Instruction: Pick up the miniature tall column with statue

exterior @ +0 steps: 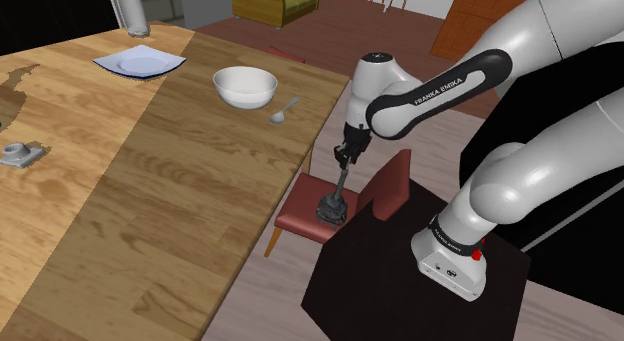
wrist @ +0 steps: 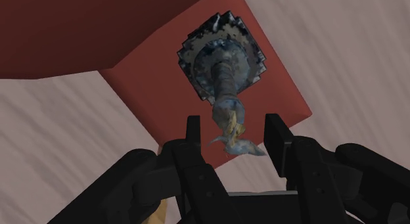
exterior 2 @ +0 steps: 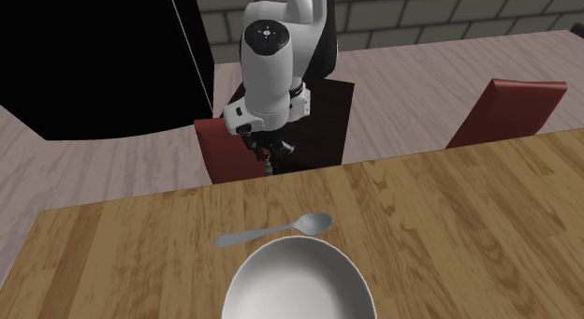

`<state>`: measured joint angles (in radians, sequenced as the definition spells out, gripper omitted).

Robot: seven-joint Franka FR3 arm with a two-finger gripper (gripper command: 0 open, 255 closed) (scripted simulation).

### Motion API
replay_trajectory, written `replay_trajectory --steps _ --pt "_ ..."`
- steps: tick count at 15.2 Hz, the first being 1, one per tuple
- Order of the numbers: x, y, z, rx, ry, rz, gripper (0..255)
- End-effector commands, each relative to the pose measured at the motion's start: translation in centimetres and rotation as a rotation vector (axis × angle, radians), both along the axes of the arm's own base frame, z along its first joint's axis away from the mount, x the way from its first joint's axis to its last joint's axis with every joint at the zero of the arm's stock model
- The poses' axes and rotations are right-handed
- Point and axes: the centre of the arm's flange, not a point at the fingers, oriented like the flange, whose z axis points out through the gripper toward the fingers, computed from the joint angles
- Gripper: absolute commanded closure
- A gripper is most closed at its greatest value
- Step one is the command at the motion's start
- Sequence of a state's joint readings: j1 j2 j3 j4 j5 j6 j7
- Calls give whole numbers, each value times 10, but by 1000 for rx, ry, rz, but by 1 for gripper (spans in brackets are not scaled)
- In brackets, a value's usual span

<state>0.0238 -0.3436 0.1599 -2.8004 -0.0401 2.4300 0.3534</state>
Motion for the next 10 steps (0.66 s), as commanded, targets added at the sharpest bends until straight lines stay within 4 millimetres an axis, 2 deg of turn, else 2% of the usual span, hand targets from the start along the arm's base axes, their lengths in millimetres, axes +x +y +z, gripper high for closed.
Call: replay_trajectory --steps 1,8,10 --pt "0 0 12 0 0 0 255" --pt "0 0 49 0 0 0 255" --pt "0 0 50 0 0 0 255"
